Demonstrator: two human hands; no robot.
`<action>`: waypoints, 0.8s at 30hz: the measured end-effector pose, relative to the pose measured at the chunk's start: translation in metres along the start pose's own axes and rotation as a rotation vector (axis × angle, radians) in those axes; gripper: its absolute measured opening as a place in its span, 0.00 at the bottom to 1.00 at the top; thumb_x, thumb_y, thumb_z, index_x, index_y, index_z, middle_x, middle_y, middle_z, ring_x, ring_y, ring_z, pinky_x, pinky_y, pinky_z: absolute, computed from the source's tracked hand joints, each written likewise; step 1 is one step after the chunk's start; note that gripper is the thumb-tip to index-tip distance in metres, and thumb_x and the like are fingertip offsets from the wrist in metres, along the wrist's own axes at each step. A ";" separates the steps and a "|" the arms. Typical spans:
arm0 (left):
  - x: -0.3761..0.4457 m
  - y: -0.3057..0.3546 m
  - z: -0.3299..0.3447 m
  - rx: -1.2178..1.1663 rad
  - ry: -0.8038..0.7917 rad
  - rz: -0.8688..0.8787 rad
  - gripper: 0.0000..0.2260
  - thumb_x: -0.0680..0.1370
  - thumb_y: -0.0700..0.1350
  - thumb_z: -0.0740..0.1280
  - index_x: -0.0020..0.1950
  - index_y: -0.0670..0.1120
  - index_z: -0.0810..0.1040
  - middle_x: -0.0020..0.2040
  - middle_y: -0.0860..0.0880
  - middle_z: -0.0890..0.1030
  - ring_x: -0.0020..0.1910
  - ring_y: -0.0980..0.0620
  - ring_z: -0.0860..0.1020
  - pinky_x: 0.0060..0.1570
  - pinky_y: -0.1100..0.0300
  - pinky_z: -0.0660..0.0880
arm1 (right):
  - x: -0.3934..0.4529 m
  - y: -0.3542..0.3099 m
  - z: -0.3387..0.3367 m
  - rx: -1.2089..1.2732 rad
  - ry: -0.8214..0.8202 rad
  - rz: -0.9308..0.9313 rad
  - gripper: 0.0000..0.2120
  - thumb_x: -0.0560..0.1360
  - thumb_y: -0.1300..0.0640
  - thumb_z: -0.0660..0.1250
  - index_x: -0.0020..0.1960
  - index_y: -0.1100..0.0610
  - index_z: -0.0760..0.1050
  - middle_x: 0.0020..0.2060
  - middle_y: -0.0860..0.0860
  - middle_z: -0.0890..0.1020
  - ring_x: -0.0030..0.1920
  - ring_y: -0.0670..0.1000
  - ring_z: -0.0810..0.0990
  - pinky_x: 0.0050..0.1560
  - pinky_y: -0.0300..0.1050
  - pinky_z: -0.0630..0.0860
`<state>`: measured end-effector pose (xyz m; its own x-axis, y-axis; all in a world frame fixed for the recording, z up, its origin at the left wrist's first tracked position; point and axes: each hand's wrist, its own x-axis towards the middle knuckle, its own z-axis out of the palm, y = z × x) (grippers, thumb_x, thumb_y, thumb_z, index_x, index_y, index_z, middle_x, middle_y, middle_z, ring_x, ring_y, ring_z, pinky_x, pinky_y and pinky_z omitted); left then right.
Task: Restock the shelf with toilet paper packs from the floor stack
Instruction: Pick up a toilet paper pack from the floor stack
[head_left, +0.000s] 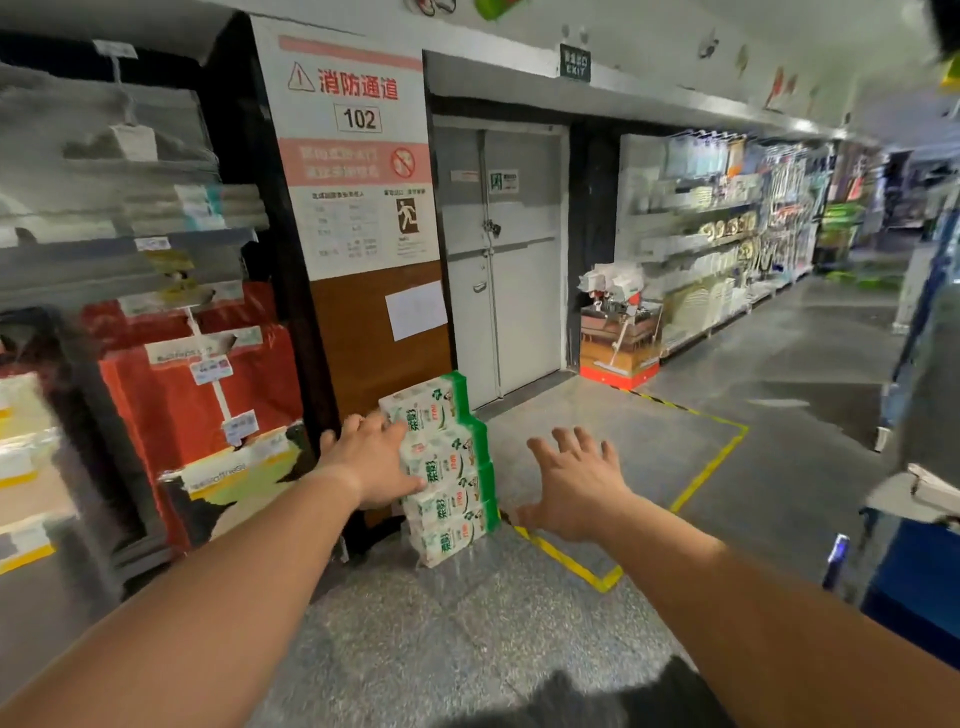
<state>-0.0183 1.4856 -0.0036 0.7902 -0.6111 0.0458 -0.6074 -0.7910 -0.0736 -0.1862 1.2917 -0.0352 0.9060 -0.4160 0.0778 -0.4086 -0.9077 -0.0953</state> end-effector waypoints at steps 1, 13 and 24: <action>0.022 0.000 0.007 0.008 -0.009 0.016 0.41 0.75 0.69 0.66 0.81 0.54 0.56 0.80 0.46 0.59 0.78 0.41 0.55 0.74 0.38 0.58 | 0.021 0.003 0.004 0.001 -0.002 0.008 0.48 0.72 0.30 0.67 0.81 0.49 0.50 0.80 0.58 0.54 0.80 0.62 0.48 0.77 0.67 0.48; 0.309 -0.010 0.062 0.022 -0.040 -0.011 0.42 0.74 0.71 0.65 0.81 0.55 0.56 0.79 0.47 0.60 0.77 0.41 0.57 0.73 0.38 0.60 | 0.330 0.065 0.070 0.058 -0.054 -0.014 0.49 0.69 0.28 0.69 0.80 0.49 0.54 0.79 0.57 0.58 0.79 0.62 0.51 0.77 0.67 0.51; 0.534 -0.064 0.110 -0.060 -0.086 -0.144 0.41 0.74 0.71 0.65 0.82 0.56 0.55 0.79 0.48 0.61 0.77 0.42 0.57 0.72 0.38 0.61 | 0.592 0.078 0.110 0.031 -0.137 -0.092 0.51 0.69 0.27 0.68 0.81 0.49 0.52 0.80 0.54 0.56 0.80 0.61 0.49 0.77 0.66 0.47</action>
<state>0.4512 1.2130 -0.0843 0.8718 -0.4886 -0.0339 -0.4892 -0.8720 -0.0131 0.3303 0.9809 -0.1059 0.9469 -0.3178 -0.0482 -0.3214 -0.9387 -0.1244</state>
